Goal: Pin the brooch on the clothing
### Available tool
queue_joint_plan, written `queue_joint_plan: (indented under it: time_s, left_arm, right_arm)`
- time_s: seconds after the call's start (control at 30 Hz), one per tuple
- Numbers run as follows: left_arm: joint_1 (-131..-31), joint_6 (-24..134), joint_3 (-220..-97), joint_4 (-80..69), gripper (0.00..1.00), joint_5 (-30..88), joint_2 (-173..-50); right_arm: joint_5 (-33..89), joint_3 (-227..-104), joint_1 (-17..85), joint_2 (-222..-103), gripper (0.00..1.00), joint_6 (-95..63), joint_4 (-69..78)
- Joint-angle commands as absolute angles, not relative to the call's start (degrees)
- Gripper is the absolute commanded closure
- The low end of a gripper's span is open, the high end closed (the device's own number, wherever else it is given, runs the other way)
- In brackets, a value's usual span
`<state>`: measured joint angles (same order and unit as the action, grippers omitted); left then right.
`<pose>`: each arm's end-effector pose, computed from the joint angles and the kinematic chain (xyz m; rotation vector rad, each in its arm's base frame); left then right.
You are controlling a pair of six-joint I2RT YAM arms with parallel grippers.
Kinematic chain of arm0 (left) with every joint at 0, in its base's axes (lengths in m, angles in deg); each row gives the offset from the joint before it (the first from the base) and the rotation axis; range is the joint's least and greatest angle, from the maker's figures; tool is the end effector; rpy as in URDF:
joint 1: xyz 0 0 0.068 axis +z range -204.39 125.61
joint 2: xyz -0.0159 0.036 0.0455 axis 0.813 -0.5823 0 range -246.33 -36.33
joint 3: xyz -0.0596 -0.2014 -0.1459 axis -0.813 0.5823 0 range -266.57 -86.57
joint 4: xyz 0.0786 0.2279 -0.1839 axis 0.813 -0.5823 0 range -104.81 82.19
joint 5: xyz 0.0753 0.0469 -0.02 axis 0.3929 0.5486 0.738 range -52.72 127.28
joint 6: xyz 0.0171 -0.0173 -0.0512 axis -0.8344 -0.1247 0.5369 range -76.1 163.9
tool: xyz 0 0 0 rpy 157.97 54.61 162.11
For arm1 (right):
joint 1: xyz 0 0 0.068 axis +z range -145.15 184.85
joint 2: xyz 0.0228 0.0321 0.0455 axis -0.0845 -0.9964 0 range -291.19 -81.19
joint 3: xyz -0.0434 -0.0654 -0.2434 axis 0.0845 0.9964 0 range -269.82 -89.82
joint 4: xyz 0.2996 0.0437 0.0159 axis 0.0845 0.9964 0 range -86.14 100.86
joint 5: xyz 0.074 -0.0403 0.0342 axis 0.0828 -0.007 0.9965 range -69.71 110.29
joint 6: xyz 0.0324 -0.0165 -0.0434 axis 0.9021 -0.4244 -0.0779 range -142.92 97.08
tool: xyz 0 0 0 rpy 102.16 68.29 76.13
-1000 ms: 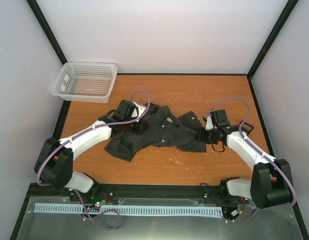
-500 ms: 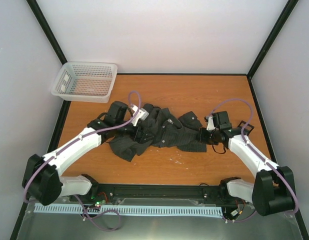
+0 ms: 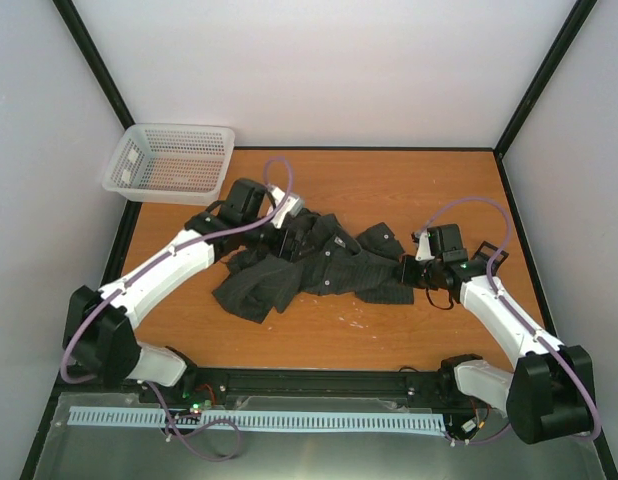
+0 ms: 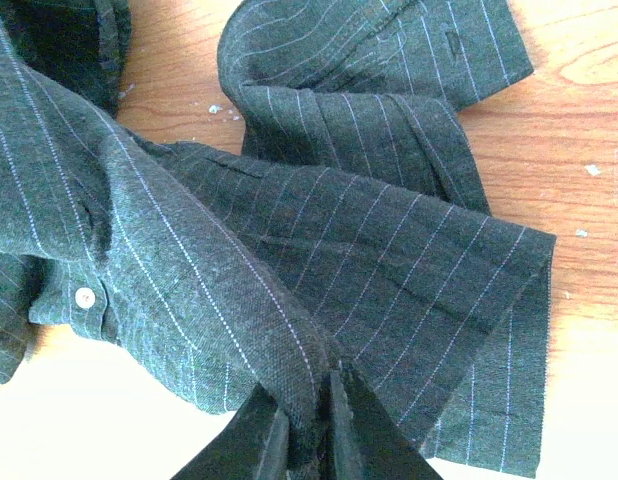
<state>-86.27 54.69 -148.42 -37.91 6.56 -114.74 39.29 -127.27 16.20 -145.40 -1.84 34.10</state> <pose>0.2771 -0.1962 0.2513 0.7111 2.3598 -0.9809 0.2511 0.0636 0.1652 0.0923 2.6104 0.6353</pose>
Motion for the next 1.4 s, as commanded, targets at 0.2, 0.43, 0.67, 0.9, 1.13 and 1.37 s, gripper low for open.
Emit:
queue_joint_plan:
  time_s: [0.2,0.43,0.67,0.9,1.13,1.37]
  left_arm:
    - [-86.03,54.56,-157.59,-41.93,0.13,12.42,-124.44]
    - [-86.03,54.33,-158.35,-42.18,0.14,16.72,-126.05]
    - [-86.03,54.69,-160.21,-43.82,0.09,20.12,-127.01]
    - [-86.03,54.85,-159.64,-46.44,0.04,24.02,-126.06]
    - [-86.03,55.81,-156.96,-48.13,0.16,21.40,-125.06]
    - [-86.03,56.93,-154.47,-46.50,0.39,13.09,-122.60]
  right_arm:
    - [38.48,-127.09,15.57,-143.09,0.88,-1.48,34.07]
    - [38.82,-126.77,15.48,-142.84,0.88,-1.49,33.64]
    - [38.92,-126.65,15.48,-143.10,0.88,-1.58,33.47]
    - [39.18,-126.49,15.39,-143.30,0.88,-1.56,33.24]
    - [39.40,-126.48,15.39,-143.43,0.88,-1.76,33.33]
    - [39.69,-126.38,15.39,-143.50,0.88,-1.72,33.19]
